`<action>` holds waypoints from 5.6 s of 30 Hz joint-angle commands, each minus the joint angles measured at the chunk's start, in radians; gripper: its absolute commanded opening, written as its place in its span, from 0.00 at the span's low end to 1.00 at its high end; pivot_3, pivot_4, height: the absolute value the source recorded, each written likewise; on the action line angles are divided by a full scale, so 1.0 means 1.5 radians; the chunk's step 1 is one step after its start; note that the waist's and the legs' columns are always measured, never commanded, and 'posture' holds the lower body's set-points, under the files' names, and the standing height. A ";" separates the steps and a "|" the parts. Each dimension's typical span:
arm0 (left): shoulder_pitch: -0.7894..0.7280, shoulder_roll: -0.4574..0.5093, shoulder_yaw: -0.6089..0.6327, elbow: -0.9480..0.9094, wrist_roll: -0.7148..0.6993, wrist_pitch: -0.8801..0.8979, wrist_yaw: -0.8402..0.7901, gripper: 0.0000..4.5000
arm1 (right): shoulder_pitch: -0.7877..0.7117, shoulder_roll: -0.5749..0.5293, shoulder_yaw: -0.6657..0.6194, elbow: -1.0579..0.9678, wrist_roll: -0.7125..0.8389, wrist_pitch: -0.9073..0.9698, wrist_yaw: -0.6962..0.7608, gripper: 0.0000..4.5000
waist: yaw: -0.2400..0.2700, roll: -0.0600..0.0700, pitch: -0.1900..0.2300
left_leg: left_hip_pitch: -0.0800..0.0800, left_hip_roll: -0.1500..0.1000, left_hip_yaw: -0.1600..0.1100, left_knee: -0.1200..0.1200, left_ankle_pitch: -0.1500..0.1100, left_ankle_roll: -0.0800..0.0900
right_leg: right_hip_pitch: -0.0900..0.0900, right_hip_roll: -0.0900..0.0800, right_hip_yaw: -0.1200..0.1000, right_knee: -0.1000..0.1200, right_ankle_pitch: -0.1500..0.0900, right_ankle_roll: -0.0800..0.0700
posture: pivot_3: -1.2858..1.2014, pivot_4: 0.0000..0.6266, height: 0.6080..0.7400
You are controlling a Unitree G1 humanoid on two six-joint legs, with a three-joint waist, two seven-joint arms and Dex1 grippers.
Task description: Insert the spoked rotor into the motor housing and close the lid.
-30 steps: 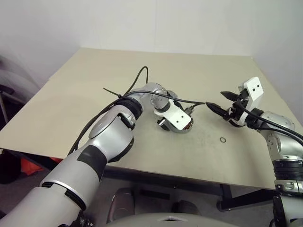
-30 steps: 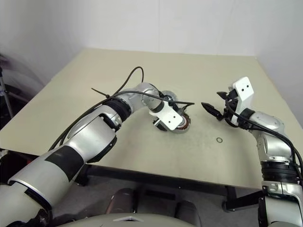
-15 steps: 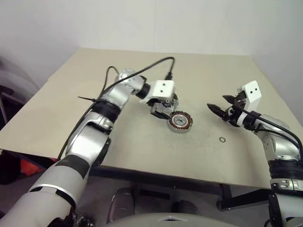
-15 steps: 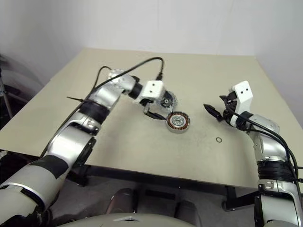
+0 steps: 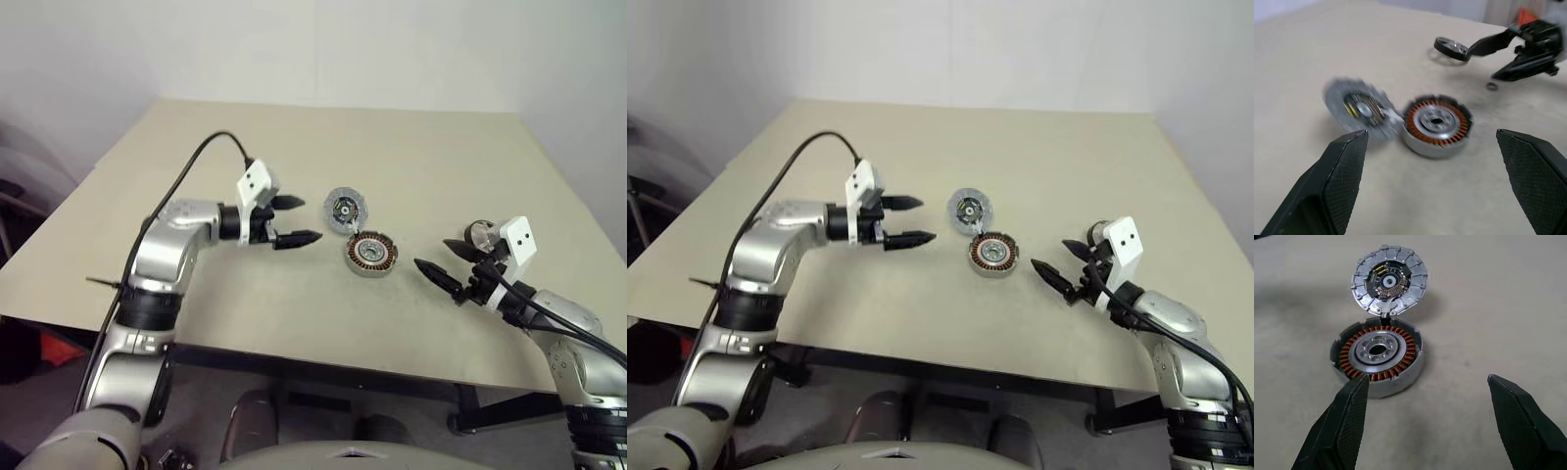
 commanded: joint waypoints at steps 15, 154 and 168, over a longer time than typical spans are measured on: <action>0.128 0.019 -0.011 -0.034 -0.085 0.022 0.093 0.99 | 0.018 -0.014 -0.021 0.101 -0.035 -0.055 0.027 0.97 | -0.017 0.001 -0.001 | 0.003 0.000 0.000 -0.002 0.001 -0.001 | 0.002 0.000 0.000 -0.001 0.001 0.001 | 0.52 0.00 1.00; 0.110 0.052 0.006 -0.004 -0.104 -0.048 0.202 1.00 | -0.291 0.135 0.227 0.218 -0.163 0.020 -0.002 0.12 | -0.037 0.001 -0.001 | 0.011 0.001 0.001 -0.002 0.001 -0.002 | 0.007 0.001 0.000 0.002 0.001 0.000 | 0.52 0.00 1.00; 0.107 0.057 0.012 0.005 -0.102 -0.054 0.204 1.00 | -0.276 0.128 0.235 0.191 -0.165 0.014 0.017 0.40 | -0.036 0.001 -0.001 | 0.011 0.001 0.000 -0.002 0.001 -0.002 | 0.007 0.001 0.000 0.002 0.001 0.000 | 0.52 0.00 1.00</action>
